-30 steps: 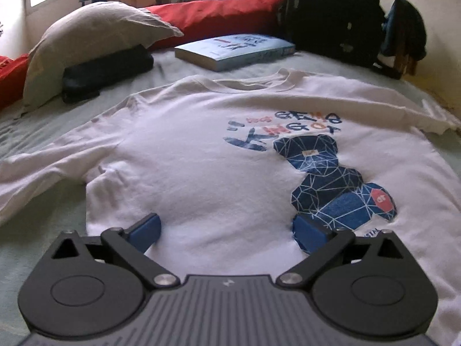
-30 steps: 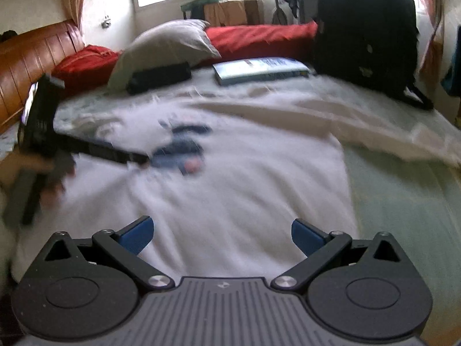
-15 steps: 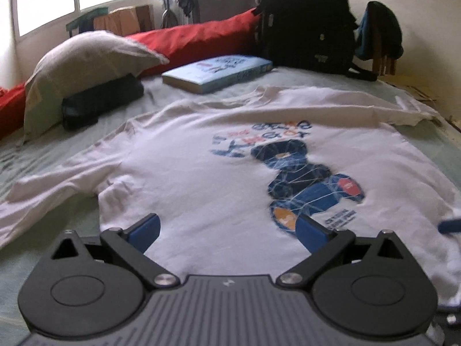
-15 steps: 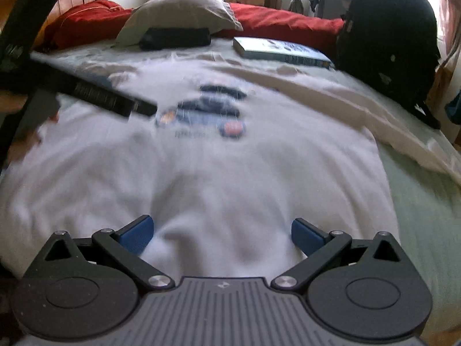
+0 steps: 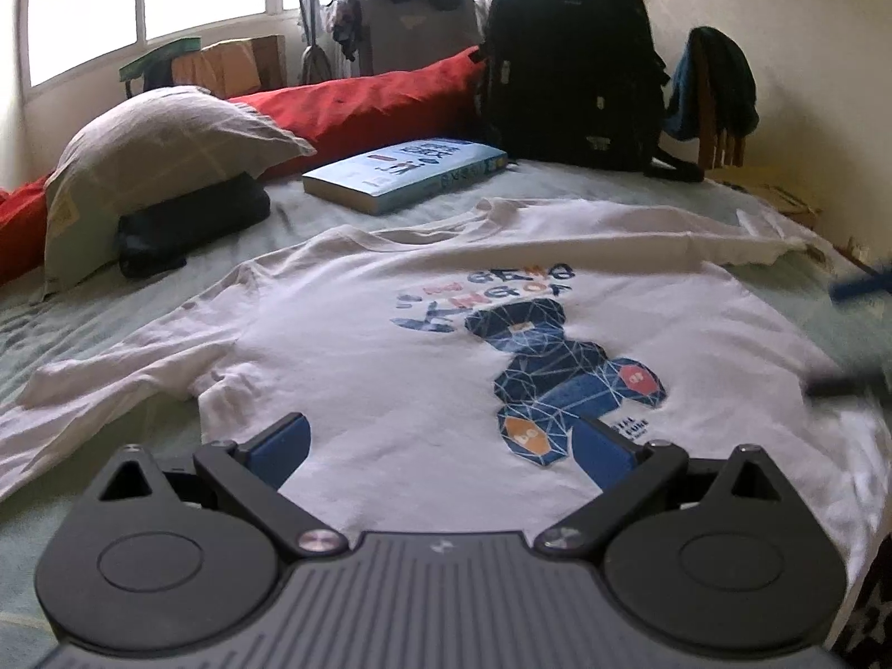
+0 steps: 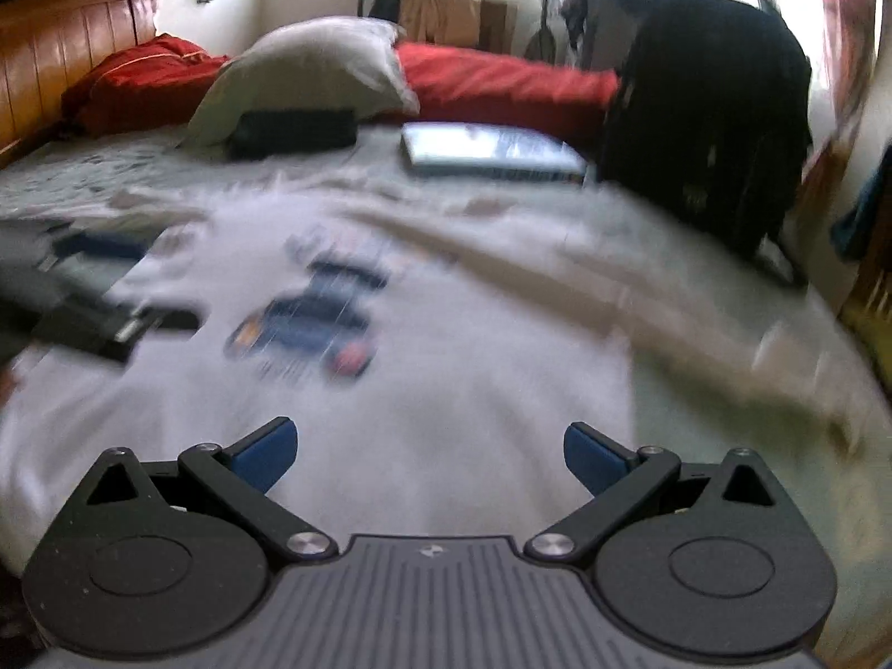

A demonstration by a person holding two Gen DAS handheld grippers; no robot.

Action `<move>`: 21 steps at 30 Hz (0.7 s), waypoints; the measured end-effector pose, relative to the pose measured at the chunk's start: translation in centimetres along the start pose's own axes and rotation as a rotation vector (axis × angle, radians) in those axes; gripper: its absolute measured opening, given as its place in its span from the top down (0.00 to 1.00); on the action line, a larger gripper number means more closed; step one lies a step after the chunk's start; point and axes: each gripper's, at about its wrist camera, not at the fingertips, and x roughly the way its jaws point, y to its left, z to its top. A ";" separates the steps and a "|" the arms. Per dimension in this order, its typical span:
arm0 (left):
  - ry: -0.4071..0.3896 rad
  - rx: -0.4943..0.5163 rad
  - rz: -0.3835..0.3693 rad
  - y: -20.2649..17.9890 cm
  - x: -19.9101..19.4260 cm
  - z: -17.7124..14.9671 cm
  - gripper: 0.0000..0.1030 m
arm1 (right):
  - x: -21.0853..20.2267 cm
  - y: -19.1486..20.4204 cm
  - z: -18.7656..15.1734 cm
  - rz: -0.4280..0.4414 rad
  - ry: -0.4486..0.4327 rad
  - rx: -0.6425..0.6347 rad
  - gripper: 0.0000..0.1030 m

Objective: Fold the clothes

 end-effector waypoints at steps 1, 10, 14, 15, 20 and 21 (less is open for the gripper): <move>0.003 -0.007 -0.006 0.1 0.2 0.0 0.03 | 0.7 -1.0 1.3 -0.013 -0.009 -0.018 0.00; 0.037 -0.017 -0.028 0.0 2.4 -0.3 0.03 | 9.7 -11.4 10.6 -0.121 0.012 -0.005 0.38; 0.041 -0.021 -0.044 -0.2 3.0 -0.3 0.03 | 14.4 -15.7 11.5 -0.120 0.061 0.039 0.52; 0.043 -0.023 -0.051 -0.2 3.2 -0.3 0.03 | 15.3 -16.2 11.4 -0.101 0.071 0.045 0.52; 0.049 -0.032 -0.074 -0.2 3.7 -0.2 0.03 | 19.4 -19.1 10.7 -0.008 0.126 0.072 0.52; 0.051 -0.032 -0.071 -0.2 3.9 -0.2 0.03 | 20.2 -19.6 10.6 0.010 0.136 0.077 0.52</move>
